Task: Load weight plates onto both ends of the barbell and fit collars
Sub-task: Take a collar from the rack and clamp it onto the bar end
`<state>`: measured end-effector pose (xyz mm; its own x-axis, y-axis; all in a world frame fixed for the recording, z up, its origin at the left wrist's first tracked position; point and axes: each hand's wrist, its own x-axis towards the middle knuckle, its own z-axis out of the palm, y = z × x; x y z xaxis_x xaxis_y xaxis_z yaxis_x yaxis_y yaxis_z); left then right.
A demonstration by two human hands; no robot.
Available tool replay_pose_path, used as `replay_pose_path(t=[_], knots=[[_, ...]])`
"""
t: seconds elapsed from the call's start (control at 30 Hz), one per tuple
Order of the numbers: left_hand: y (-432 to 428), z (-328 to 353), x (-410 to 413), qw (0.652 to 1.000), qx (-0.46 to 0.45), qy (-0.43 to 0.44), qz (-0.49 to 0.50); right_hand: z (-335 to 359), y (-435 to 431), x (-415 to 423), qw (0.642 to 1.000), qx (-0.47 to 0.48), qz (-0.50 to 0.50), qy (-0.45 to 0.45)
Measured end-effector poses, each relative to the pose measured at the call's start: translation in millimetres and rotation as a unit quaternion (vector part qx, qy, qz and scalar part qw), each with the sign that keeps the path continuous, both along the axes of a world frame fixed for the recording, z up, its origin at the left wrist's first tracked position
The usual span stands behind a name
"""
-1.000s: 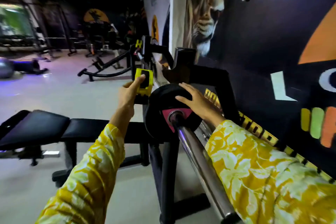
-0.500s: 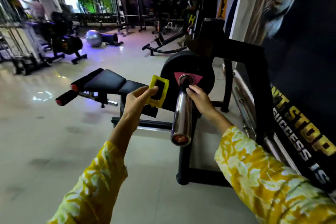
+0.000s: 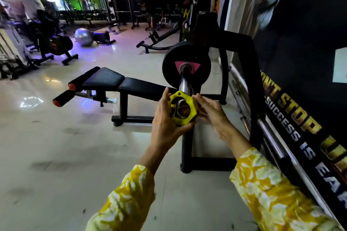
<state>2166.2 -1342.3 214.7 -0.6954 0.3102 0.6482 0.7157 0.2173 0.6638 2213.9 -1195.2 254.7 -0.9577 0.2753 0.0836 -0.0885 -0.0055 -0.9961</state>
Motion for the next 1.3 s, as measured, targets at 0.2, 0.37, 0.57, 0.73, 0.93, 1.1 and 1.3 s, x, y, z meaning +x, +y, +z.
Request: replay_pose_path(t=[0.2,0.37,0.57,0.73,0.93,1.1,1.3], knots=[[7,-12,-2,0.992,-0.071,0.098,0.03,-2,-5,14,0.997,0.052,-0.05,0.025],[4,-33,7,0.972,0.152,-0.174,0.031,-18,-16,12,0.993,-0.018,-0.099,0.068],[15,-28,18,0.785,0.324,-0.508,-0.145,-35,-19,-3,0.986,-0.076,-0.129,0.076],[26,-21,-3,0.789,0.345,-0.489,-0.139,-39,-9,-13,0.991,-0.075,-0.095,0.049],[44,-14,-35,0.819,0.318,-0.474,-0.056,-37,12,-34,0.995,-0.04,-0.09,0.01],[66,1,-86,0.84,0.312,-0.445,0.006,-31,32,-88,0.994,-0.049,-0.096,-0.016],[86,11,-138,0.853,0.274,-0.444,-0.012,-32,57,-136,0.991,-0.06,-0.114,-0.045]])
